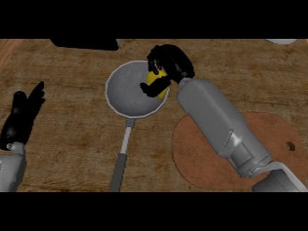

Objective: Pick the lemon from the cutting board and place it in the pan

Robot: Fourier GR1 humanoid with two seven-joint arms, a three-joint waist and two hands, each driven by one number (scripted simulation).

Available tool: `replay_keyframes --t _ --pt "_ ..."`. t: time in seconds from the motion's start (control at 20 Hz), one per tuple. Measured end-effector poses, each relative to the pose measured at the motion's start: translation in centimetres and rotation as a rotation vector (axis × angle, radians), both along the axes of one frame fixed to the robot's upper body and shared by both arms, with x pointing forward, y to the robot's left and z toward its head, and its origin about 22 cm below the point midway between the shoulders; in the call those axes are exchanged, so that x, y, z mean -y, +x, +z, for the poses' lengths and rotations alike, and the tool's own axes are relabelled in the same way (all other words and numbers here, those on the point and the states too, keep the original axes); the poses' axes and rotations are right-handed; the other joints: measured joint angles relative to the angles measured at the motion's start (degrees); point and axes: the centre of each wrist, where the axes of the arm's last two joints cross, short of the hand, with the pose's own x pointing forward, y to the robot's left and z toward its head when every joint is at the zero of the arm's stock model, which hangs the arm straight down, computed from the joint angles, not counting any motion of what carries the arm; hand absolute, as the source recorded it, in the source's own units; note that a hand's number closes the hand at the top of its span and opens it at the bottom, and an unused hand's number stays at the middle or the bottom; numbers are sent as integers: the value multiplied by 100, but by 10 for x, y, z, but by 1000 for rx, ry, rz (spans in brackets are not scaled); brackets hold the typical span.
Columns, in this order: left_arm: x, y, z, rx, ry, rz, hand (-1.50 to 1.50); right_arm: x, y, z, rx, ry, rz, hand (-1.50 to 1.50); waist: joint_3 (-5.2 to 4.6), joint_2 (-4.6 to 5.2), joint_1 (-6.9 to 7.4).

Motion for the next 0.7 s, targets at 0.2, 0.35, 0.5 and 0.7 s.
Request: replay_keyframes --t 0.2,0.35,0.5,0.7 --pt "7 8 4 8 4 -26 0 2 -2 -16 -36 -2 -2 150 1 44 172" --pt "11 13 5 16 6 -47 0 4 -3 -24 -76 34 -5 150 2 81 294" --pt "18 19 8 20 2 -66 0 8 -6 -35 -134 79 -11 -150 5 115 423" --pt "26 22 10 26 -1 -98 0 11 -8 -43 -186 112 -14 -150 9 151 586"
